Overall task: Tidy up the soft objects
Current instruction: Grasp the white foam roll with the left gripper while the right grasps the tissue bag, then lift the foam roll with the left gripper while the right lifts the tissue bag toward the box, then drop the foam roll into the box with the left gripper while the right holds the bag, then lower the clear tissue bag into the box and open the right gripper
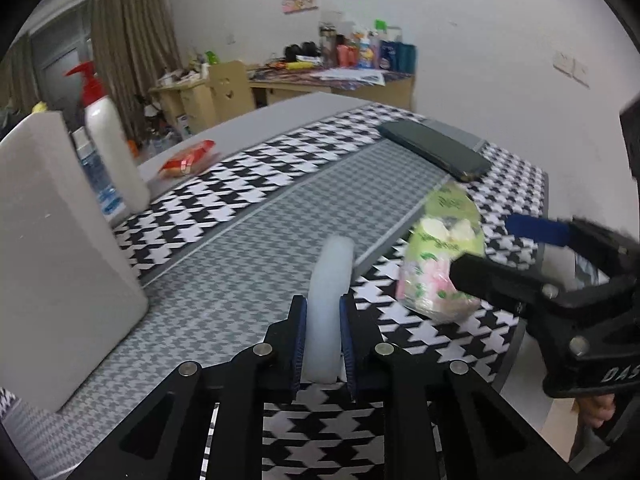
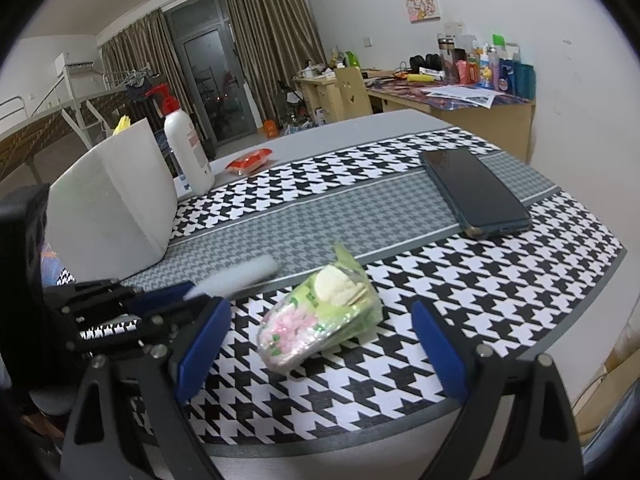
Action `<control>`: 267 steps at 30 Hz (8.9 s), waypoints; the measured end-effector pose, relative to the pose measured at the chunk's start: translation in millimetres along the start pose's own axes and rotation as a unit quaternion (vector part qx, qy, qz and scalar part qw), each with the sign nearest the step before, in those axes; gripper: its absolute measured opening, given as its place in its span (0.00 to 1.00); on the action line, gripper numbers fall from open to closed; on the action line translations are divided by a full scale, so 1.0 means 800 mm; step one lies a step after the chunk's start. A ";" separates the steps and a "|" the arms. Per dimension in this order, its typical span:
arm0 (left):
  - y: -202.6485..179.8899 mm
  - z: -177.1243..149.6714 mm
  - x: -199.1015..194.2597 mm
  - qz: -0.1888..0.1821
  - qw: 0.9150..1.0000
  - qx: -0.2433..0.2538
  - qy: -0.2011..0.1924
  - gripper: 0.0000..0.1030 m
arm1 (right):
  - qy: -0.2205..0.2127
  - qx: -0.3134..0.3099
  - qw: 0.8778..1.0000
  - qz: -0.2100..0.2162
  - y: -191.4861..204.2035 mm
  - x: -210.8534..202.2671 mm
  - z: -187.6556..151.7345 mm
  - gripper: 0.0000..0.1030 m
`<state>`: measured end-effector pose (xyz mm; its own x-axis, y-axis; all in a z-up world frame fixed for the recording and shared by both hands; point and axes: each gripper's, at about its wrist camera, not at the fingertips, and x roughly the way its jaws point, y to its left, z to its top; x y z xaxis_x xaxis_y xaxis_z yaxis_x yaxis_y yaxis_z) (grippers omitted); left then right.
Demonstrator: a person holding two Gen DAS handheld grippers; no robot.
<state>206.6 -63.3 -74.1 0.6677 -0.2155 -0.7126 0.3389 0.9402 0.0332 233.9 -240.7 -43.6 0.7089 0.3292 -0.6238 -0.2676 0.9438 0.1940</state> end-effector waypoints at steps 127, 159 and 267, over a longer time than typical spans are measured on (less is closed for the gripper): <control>0.083 0.052 -0.182 0.094 0.978 -0.048 -0.182 0.18 | -0.118 -0.121 0.982 0.084 0.138 -0.056 0.103 0.13; 0.146 0.061 -0.212 0.175 0.952 -0.109 -0.225 0.18 | -0.140 -0.166 0.969 0.120 0.202 -0.038 0.143 0.13; 0.270 -0.010 -0.235 0.271 0.914 -0.228 -0.199 0.99 | -0.063 -0.214 0.964 0.141 0.324 0.045 0.167 0.85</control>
<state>149.2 182.5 61.9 0.8740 0.3216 -0.3642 -0.3643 0.9298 -0.0532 277.4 20.0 85.7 0.6348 0.5976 -0.4898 -0.6876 0.7261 -0.0052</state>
